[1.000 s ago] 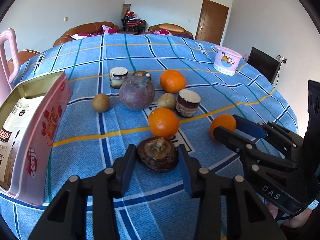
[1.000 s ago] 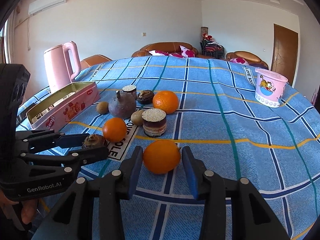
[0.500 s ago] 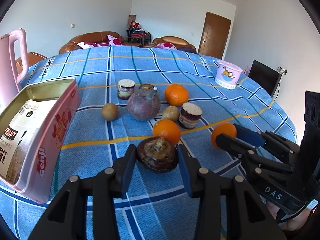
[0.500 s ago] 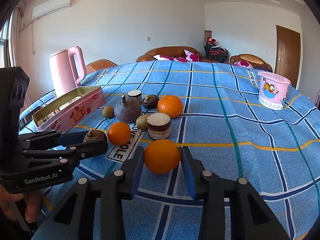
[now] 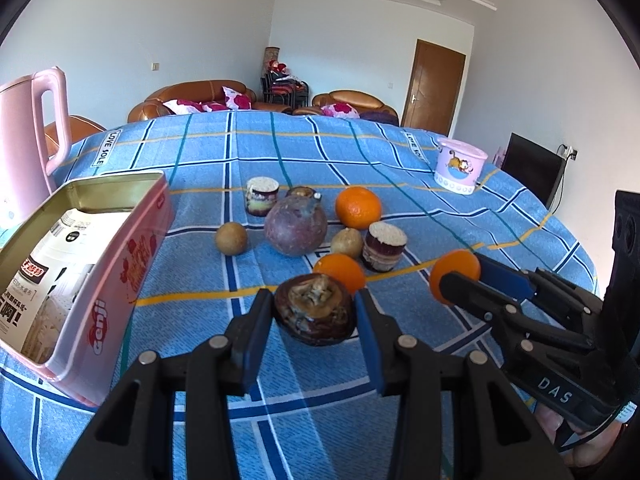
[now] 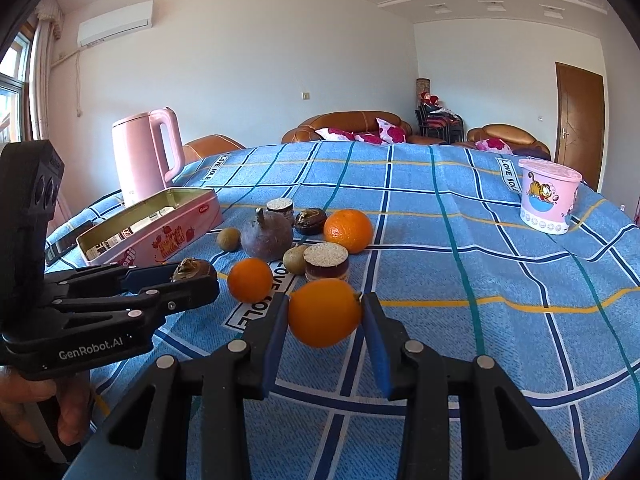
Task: Organize fruits
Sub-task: 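Lift the brown fruit with the left tool while the right tool lifts the orange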
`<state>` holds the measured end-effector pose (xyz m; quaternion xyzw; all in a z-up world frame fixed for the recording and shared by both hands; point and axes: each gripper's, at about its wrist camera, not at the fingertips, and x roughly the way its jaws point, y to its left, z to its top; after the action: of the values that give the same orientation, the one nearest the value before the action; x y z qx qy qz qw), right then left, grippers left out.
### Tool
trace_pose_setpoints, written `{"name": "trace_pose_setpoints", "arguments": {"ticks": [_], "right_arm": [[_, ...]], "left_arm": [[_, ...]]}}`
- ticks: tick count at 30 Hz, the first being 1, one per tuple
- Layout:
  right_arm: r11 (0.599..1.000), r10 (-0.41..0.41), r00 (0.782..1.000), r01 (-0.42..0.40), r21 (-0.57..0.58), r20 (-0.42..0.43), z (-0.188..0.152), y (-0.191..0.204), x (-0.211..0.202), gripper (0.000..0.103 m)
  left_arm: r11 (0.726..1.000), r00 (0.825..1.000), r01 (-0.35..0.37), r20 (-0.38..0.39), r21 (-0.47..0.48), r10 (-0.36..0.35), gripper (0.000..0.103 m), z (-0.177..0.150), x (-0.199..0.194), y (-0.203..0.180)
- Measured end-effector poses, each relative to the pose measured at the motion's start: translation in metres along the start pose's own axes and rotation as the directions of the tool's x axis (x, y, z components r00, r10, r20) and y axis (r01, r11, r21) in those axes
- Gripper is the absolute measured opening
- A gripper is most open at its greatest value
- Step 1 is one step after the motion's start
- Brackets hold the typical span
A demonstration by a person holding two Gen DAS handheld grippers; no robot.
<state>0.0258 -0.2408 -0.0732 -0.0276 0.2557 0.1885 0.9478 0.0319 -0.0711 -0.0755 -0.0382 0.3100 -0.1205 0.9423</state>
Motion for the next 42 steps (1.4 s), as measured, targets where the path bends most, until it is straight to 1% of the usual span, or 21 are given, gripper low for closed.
{"name": "trace_pose_setpoints", "arguments": {"ticks": [23,42], "right_arm": [[1.0,0.017,0.998,-0.016,-0.016,0.067,-0.003,0.0,-0.009,0.039],[0.999,0.032,0.993,-0.028,-0.03,0.118,-0.004,0.0,-0.015,0.039]], "left_arm": [[0.998,0.995,-0.033,0.1,0.047,0.028,0.043,-0.005,-0.015,-0.008],[0.996,0.988,-0.047,0.149,0.071,0.036,0.043,-0.006,-0.021,-0.013]]}}
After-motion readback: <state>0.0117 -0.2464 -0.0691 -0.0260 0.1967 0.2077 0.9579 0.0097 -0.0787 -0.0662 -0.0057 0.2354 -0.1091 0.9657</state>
